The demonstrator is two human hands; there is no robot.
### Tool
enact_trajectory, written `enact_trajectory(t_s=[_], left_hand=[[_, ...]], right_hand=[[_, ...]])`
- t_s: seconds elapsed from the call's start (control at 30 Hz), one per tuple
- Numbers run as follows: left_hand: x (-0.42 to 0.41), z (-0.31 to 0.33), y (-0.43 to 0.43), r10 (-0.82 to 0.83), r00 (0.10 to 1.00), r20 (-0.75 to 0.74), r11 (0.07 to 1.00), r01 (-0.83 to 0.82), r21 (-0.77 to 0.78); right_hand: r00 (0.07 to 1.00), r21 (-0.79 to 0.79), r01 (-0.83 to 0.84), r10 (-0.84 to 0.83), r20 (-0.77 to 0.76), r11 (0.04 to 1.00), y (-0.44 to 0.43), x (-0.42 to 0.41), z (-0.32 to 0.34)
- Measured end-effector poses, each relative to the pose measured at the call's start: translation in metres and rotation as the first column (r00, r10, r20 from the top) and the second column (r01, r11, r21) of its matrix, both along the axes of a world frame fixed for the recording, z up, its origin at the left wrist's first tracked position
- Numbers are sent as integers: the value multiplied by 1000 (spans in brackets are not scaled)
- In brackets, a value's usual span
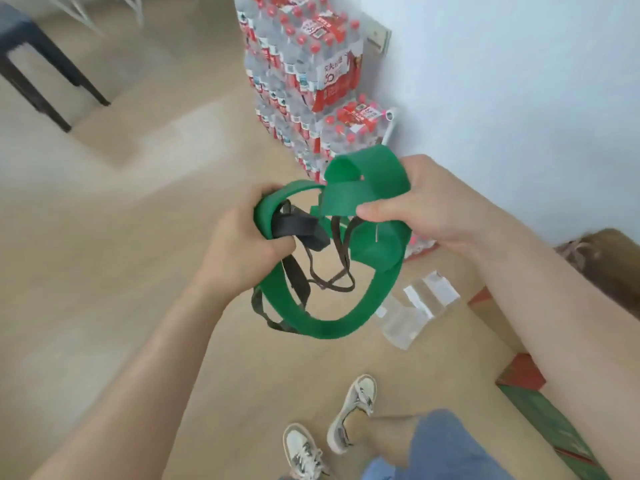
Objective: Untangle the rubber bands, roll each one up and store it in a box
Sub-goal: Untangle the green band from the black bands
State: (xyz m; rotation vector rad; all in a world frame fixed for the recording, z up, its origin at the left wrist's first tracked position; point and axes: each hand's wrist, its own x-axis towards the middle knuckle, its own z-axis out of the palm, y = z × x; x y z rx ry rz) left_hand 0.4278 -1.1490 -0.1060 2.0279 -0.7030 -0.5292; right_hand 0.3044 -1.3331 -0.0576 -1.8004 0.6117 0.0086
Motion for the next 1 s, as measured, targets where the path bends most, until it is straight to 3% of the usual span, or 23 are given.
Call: enact_trajectory(t_s=[0.13, 0.3, 0.43, 0.5, 0.57, 0.6, 0.63, 0.7, 0.77, 0.9, 1.0], left_hand=[[-19, -108, 24, 61, 993, -105, 998, -59, 24], [-49, -290, 33, 181, 953, -245, 983, -167, 75], [-79, -463, 33, 223, 938, -266, 954, -154, 257], [-96, -539, 36, 138, 955, -261, 881, 2, 474], [-108, -598, 41, -12, 985, -172, 678, 134, 722], [-112, -618, 41, -49, 993, -107, 611, 115, 784], [-113, -635, 40, -62, 997, -45, 599, 74, 798], [-113, -656, 31, -102, 995, 9, 639, 59, 767], [-114, -668, 21, -235, 972, -1, 616, 150, 773], [-119, -676, 2, -445, 895, 40, 509, 215, 834], [-122, -669, 2, -483, 876, 11, 454, 239, 858]], right_hand=[[990, -147, -91, 73, -119, 985, 34, 5, -102], [971, -79, -171, 155, -184, 982, 50, -11, -290], [927, 15, -241, 235, -292, 970, 41, -47, -479], [819, -108, -431, 338, -463, 896, 35, -69, -565], [735, -269, -520, 264, -624, 811, 27, -87, -631], [738, -302, -478, 191, -648, 825, 22, -95, -657], [756, -314, -421, 138, -639, 851, 19, -99, -679], [785, -294, -369, 126, -607, 882, 16, -103, -710], [783, -253, -401, 187, -593, 880, 18, -102, -729], [661, -225, -656, 404, -633, 721, 16, -100, -747], [615, -234, -706, 415, -670, 669, 14, -108, -754]])
